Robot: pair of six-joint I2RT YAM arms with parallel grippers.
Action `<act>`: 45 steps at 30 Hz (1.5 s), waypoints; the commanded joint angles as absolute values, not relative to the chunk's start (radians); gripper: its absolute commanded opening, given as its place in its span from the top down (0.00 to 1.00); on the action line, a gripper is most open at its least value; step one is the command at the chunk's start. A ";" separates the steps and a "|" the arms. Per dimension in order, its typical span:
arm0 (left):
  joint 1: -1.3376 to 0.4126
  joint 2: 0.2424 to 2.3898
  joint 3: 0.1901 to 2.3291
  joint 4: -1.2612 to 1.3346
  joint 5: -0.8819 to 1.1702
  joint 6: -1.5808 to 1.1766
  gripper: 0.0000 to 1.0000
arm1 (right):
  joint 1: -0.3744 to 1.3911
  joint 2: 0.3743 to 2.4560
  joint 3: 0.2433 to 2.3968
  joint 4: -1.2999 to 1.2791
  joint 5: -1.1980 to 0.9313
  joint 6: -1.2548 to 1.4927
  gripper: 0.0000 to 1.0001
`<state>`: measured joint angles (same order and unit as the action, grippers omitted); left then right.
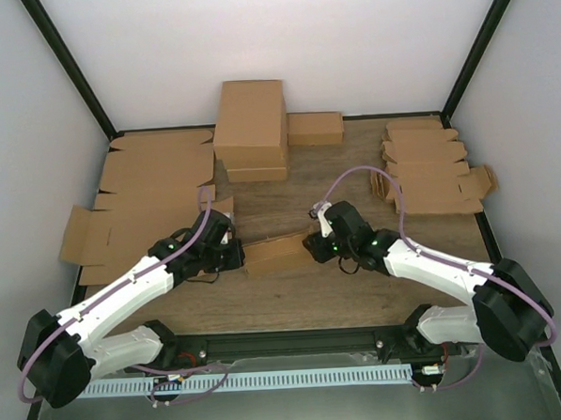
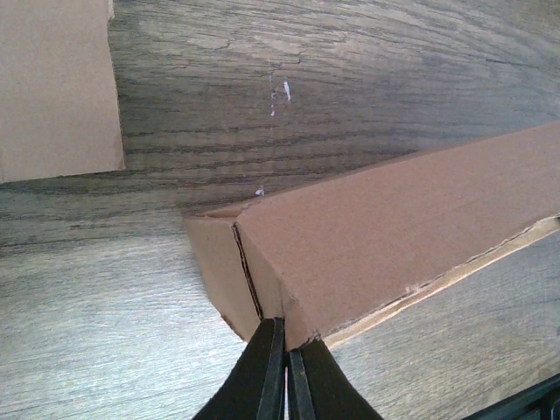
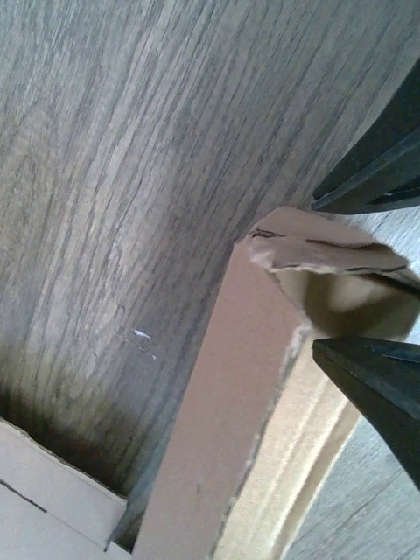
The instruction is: Fold the paper box
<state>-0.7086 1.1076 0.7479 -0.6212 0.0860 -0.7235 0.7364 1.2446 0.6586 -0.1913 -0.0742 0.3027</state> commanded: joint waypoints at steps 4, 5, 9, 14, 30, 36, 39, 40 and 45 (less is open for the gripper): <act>-0.711 1.110 0.743 -0.667 0.077 -0.714 0.96 | 0.743 1.175 0.729 -0.308 -0.001 0.261 0.56; -0.711 1.112 0.752 -0.671 0.075 -0.710 0.96 | 0.742 1.177 0.737 -0.316 0.014 0.258 0.56; -0.711 1.117 0.773 -0.689 0.063 -0.703 0.96 | 0.742 1.185 0.740 -0.323 0.029 0.250 0.64; -0.711 1.116 0.772 -0.689 0.064 -0.703 0.96 | 0.742 1.203 0.750 -0.310 0.002 0.245 0.81; -0.712 1.122 0.763 -0.662 0.072 -0.704 0.96 | 0.744 1.209 0.773 -0.337 -0.104 0.274 0.87; -0.713 1.124 0.761 -0.659 0.069 -0.707 0.96 | 0.744 1.208 0.780 -0.353 -0.099 0.278 0.97; -0.715 1.127 0.762 -0.659 0.068 -0.710 0.96 | 0.744 1.205 0.783 -0.358 -0.107 0.286 0.96; -0.716 1.126 0.762 -0.659 0.066 -0.710 0.96 | 0.744 1.203 0.786 -0.359 -0.106 0.288 0.96; -0.723 1.129 0.766 -0.662 0.055 -0.716 0.96 | 0.744 1.197 0.807 -0.381 -0.099 0.298 0.95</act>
